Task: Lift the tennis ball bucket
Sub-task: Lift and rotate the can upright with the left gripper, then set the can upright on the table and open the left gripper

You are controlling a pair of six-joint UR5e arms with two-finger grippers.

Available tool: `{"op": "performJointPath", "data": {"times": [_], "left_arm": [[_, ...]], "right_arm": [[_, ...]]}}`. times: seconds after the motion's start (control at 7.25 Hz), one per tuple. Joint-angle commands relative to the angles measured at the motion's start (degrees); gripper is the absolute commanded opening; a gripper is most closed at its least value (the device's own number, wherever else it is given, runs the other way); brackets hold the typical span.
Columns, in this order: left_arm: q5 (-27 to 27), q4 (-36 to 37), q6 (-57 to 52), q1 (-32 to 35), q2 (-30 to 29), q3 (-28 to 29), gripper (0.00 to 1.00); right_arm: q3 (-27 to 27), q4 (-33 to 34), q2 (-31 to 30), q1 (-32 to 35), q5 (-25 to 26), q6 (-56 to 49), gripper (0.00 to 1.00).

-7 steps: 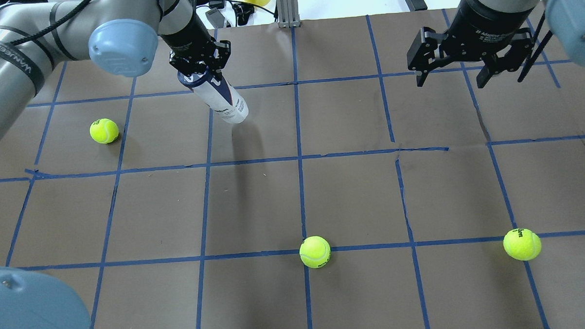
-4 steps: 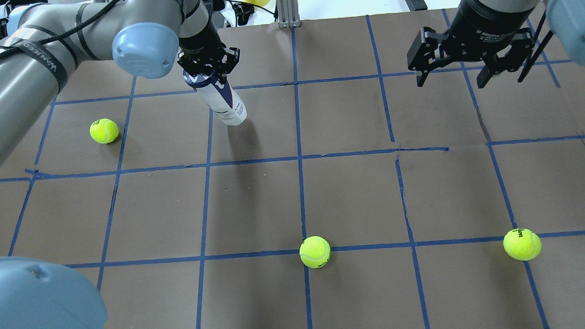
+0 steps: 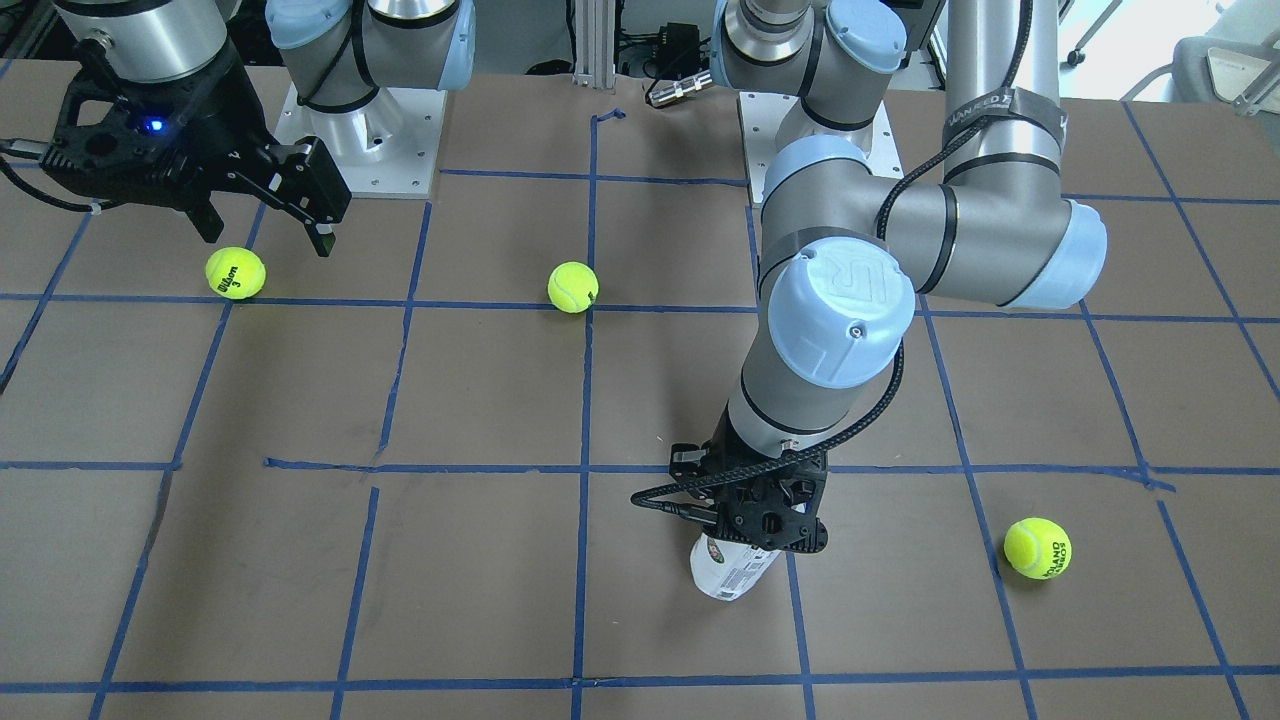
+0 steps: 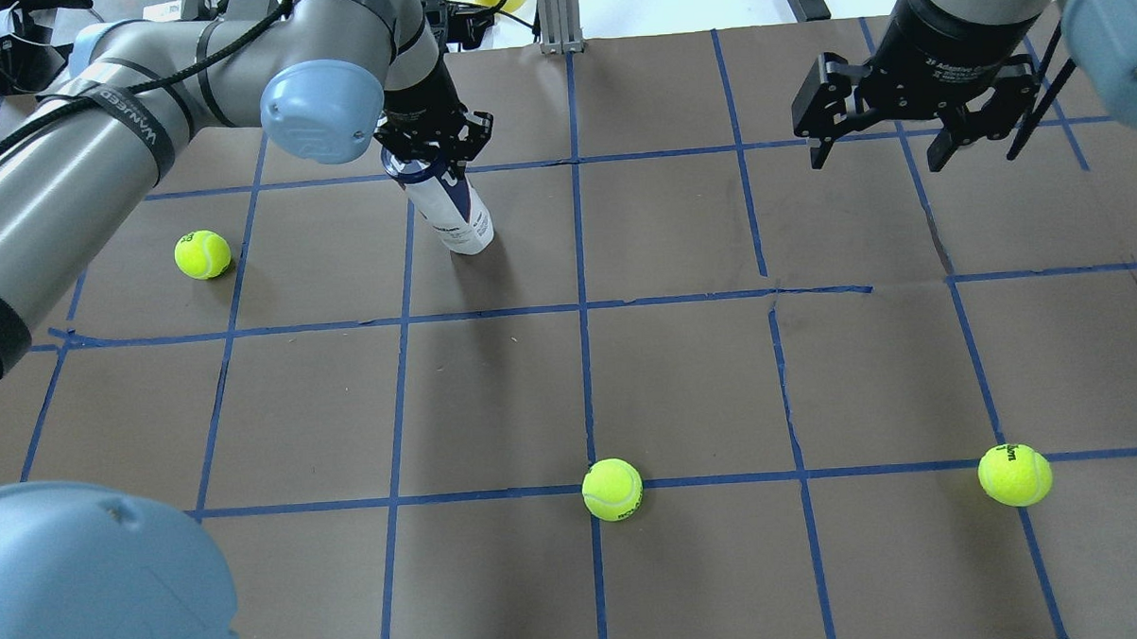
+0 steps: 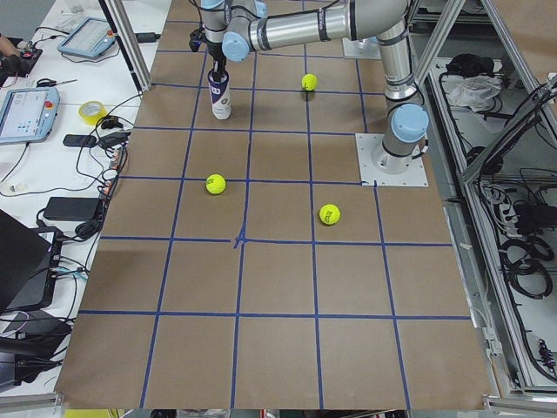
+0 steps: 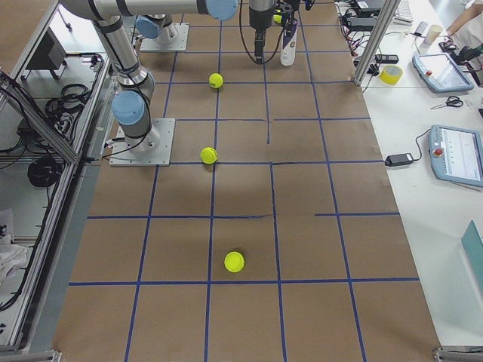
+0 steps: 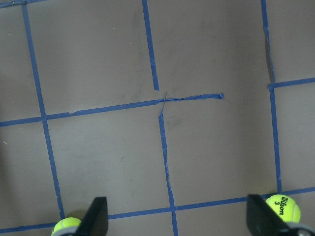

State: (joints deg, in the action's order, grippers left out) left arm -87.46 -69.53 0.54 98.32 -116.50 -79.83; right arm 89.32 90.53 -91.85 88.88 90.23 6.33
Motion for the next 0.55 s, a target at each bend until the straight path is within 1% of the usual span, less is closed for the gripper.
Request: {"op": "performJointPath", "data": {"times": [0.0, 0.14, 0.28, 0.41], "left_arm": [[-0.2, -0.3, 0.8, 0.4, 1.1, 0.1, 1.00], [0.1, -0.7, 0.8, 0.6, 2.0, 0.2, 1.00], [-0.3, -3.8, 0.7, 0.7, 3.6, 0.7, 1.00], [-1.4, -7.9, -1.2, 0.7, 5.0, 3.1, 1.00]], "right_arm": [[0.0, -0.1, 0.0, 0.0, -0.1, 0.0, 1.00], [0.1, -0.1, 0.0, 0.0, 0.0, 0.1, 1.00], [0.1, -0.1, 0.0, 0.0, 0.0, 0.0, 1.00], [0.1, -0.2, 0.0, 0.0, 0.0, 0.1, 1.00]]}}
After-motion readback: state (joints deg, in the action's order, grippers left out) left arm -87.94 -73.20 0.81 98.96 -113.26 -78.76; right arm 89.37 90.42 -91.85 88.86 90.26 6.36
